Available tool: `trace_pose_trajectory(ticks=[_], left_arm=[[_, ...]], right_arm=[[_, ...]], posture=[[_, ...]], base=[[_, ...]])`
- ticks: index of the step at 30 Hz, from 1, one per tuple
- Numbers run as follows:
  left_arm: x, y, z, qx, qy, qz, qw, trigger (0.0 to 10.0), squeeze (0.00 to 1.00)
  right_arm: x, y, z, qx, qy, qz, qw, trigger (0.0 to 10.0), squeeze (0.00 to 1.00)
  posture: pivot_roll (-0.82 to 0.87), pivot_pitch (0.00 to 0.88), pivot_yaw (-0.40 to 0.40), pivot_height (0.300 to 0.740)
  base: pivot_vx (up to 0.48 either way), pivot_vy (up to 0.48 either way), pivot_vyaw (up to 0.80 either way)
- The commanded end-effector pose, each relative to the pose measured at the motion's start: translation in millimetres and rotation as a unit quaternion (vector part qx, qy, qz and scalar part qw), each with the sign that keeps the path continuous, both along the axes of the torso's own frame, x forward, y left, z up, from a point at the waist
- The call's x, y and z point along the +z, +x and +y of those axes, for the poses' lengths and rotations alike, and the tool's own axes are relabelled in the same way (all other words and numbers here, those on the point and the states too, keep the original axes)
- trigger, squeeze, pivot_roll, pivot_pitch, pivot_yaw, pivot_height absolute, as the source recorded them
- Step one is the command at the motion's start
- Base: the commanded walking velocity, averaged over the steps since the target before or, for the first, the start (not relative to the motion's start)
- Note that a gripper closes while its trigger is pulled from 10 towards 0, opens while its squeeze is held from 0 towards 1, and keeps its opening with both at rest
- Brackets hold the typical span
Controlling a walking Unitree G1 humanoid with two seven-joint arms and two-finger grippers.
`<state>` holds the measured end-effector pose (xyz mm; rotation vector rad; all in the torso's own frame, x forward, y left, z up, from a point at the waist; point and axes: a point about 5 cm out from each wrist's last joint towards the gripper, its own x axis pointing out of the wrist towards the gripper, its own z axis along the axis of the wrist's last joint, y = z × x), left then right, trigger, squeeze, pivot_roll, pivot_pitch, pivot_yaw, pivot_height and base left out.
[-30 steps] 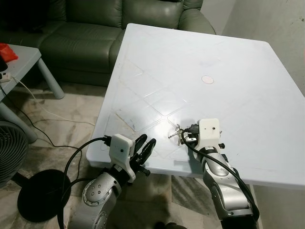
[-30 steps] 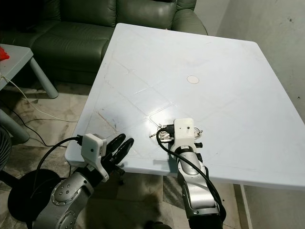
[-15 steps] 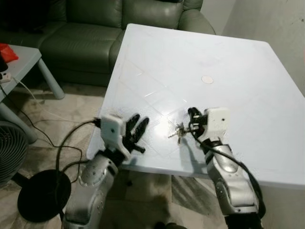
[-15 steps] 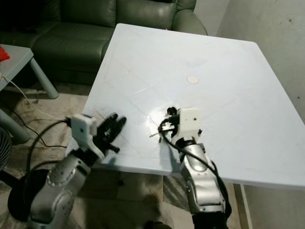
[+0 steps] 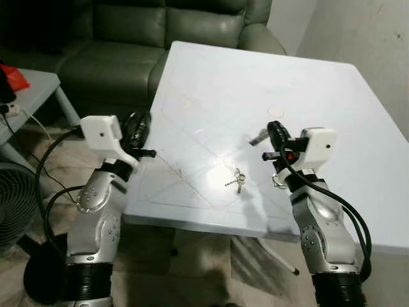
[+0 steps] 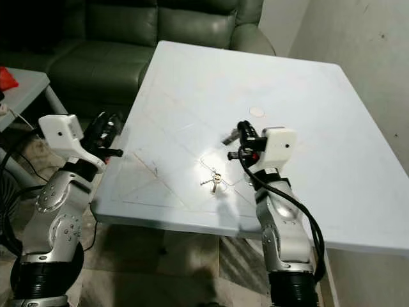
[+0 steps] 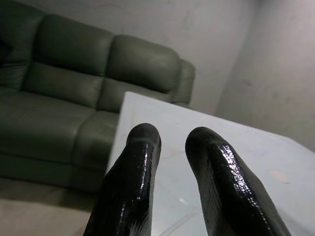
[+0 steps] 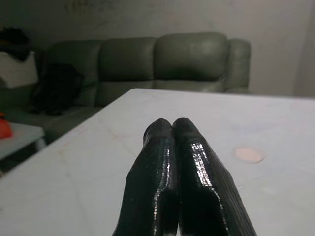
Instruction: Hang keys on a hook
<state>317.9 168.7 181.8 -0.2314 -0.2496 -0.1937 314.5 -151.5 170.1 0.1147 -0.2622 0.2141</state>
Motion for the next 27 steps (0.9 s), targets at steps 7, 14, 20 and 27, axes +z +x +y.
trace_pose_trajectory(ticks=[7,14,20,27], left_arm=[[-24,0.8,5.6,0.038,0.026,0.041,0.998,10.0,0.0],[-30,6.3,11.0,0.066,0.042,0.05,0.996,10.0,0.0],[-26,14.6,24.3,0.083,0.047,0.054,0.994,10.0,0.0],[-26,18.0,27.7,0.082,0.044,0.058,0.994,10.0,0.0]], right_arm=[[-13,-1.3,-10.0,-0.031,-0.026,0.0,0.999,10.0,0.0],[-23,2.5,-6.6,-0.041,-0.033,0.02,0.998,10.0,0.0],[-21,7.6,-12.6,-0.054,-0.036,0.02,0.998,10.0,0.0],[-22,8.7,-14.8,-0.066,-0.037,0.018,0.997,10.0,0.0]], posture=[[-0.04,0.0,-0.04,0.74],[-0.04,0.0,-0.04,0.74],[-0.05,0.0,-0.03,0.74],[-0.06,0.0,-0.016,0.74]], base=[[0.0,0.0,0.0],[0.0,0.0,-0.45],[0.0,0.0,-0.77],[0.0,0.0,-0.77]])
